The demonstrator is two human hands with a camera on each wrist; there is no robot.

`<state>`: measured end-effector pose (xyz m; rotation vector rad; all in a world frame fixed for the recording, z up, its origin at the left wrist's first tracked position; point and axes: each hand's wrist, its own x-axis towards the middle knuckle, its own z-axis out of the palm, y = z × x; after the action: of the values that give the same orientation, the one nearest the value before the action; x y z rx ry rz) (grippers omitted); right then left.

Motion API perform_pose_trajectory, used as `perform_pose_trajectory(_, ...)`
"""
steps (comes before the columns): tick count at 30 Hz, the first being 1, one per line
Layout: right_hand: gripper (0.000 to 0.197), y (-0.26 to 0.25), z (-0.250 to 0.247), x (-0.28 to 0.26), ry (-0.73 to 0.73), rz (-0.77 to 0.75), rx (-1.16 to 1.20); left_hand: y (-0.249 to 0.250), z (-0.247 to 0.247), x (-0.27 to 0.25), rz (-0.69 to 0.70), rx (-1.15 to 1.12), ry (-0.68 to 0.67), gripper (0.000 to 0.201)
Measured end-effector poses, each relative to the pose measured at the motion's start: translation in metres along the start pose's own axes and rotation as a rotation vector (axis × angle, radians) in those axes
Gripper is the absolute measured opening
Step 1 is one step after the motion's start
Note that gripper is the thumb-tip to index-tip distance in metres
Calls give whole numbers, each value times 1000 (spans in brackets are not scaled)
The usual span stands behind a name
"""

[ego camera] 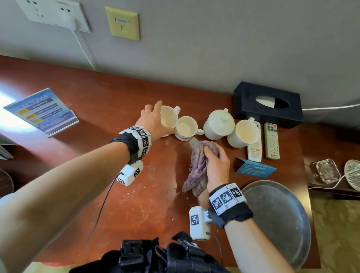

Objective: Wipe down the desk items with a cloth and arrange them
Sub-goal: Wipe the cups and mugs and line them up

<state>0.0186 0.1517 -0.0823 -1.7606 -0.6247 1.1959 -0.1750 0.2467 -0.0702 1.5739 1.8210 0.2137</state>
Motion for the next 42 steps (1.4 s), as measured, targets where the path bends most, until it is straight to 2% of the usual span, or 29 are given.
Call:
perform_pose_trajectory(3,27,-4,-1,-2,-14,-43,-15,-1,-1,-10,7,-20,23,104)
perform_pose_trajectory(10,23,-2,0,-13,-87,-116,-33,-12,-2,-52,6,8,144,83)
perform_pose_trajectory(19,14,4,21,-45,-232,-191,-79,-58,-13,-125,-127,88,251,70)
perform_pose_trajectory(25,13,14,58,-80,-326,-208,-93,-96,-32,-171,-159,113,288,73)
perform_pose_trajectory(29,24,28,91,-109,-399,-184,-109,-132,-49,-205,-166,101,328,74)
perform_pose_trajectory(32,23,39,115,-132,-441,-170,-114,-162,-60,-233,-188,95,371,74)
perform_pose_trajectory(42,21,62,172,-179,-526,-178,-157,-243,-64,-282,-335,65,339,95)
